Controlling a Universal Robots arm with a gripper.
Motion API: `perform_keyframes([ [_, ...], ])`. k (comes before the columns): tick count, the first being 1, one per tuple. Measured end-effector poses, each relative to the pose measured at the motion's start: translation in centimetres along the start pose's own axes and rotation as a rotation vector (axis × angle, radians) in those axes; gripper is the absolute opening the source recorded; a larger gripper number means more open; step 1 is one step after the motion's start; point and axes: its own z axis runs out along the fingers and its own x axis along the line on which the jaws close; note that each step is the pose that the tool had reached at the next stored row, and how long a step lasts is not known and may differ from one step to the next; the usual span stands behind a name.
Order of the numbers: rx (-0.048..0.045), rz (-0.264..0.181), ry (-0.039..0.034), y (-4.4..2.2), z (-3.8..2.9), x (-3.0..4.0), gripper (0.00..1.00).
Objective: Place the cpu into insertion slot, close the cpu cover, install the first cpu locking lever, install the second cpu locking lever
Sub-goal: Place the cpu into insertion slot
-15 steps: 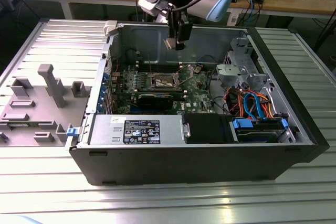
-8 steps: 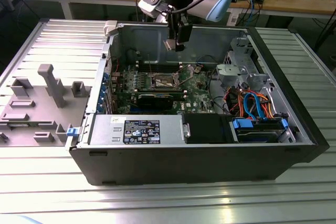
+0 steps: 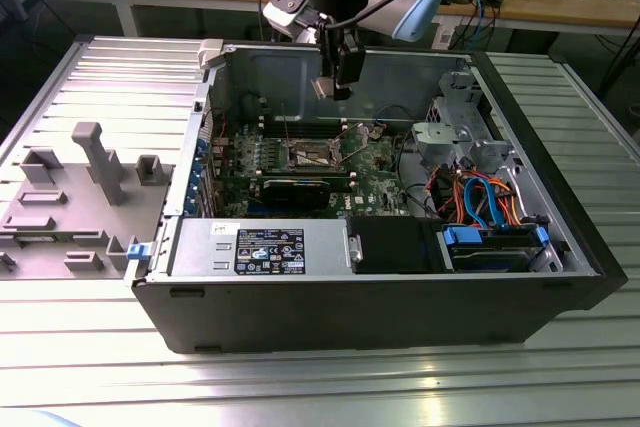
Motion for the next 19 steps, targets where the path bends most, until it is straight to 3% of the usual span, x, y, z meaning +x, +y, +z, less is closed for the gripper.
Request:
perform_keyframes([
  [5,-0.0006,0.031,-0.0026,-0.01,0.03,0.00,0.54],
  [19,-0.0007,0.044,-0.0037,-0.01,0.09,0.00,0.54],
])
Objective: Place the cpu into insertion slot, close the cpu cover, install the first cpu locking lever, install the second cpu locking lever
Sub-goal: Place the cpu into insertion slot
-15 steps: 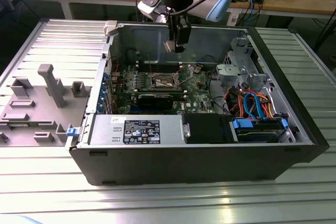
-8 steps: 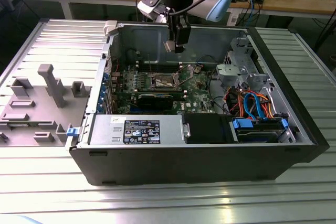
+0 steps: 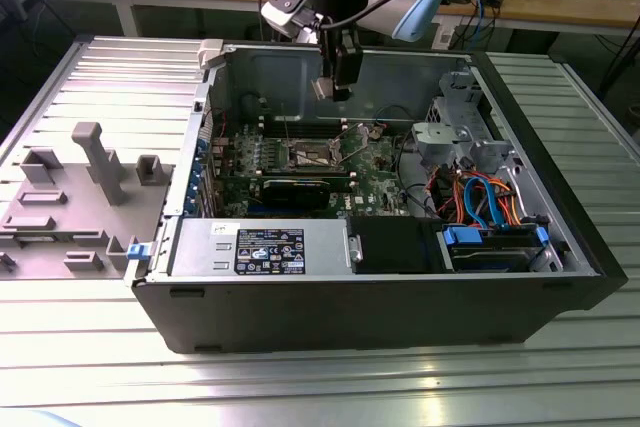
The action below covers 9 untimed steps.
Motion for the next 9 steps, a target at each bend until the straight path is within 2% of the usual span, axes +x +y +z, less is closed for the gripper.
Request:
perform_keyframes([
  [9,0.0001,0.006,-0.0004,-0.01,0.08,0.00,0.54],
])
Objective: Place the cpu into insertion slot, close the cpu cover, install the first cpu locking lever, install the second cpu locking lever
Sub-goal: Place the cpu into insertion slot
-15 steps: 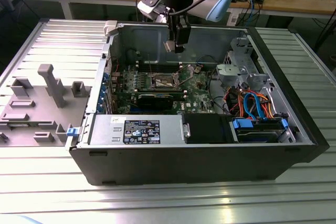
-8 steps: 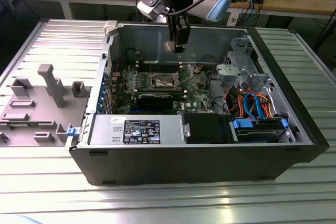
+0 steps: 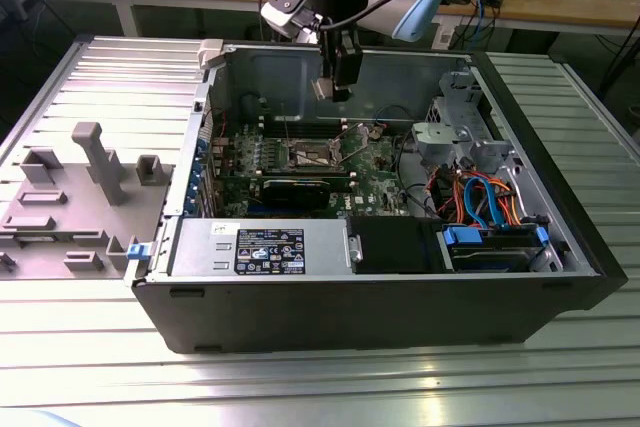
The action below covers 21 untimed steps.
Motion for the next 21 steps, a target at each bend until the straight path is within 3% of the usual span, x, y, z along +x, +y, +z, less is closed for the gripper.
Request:
perform_keyframes([
  [12,0.0002,0.010,-0.0007,-0.02,0.27,0.00,0.54],
  [17,-0.0012,0.112,-0.0098,-0.05,0.59,-0.02,0.54],
  [21,-0.0012,0.117,-0.0096,-0.07,0.75,-0.01,0.54],
])
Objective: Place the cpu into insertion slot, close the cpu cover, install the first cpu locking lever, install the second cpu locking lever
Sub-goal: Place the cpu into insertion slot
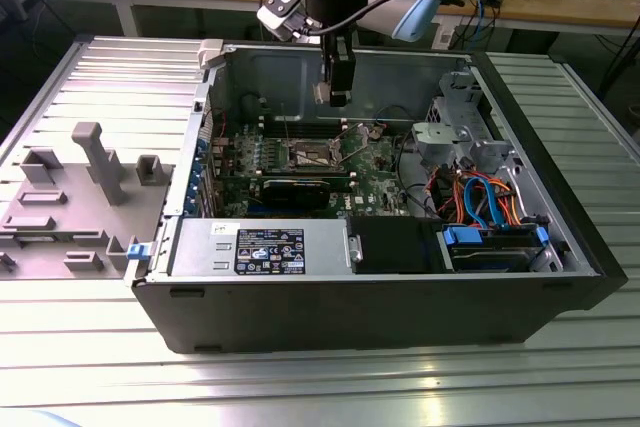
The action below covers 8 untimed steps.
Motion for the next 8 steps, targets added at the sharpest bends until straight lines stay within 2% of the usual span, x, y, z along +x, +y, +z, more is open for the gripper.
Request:
perform_keyframes([
  [8,0.0000,0.007,-0.0006,0.00,0.02,0.00,0.54],
])
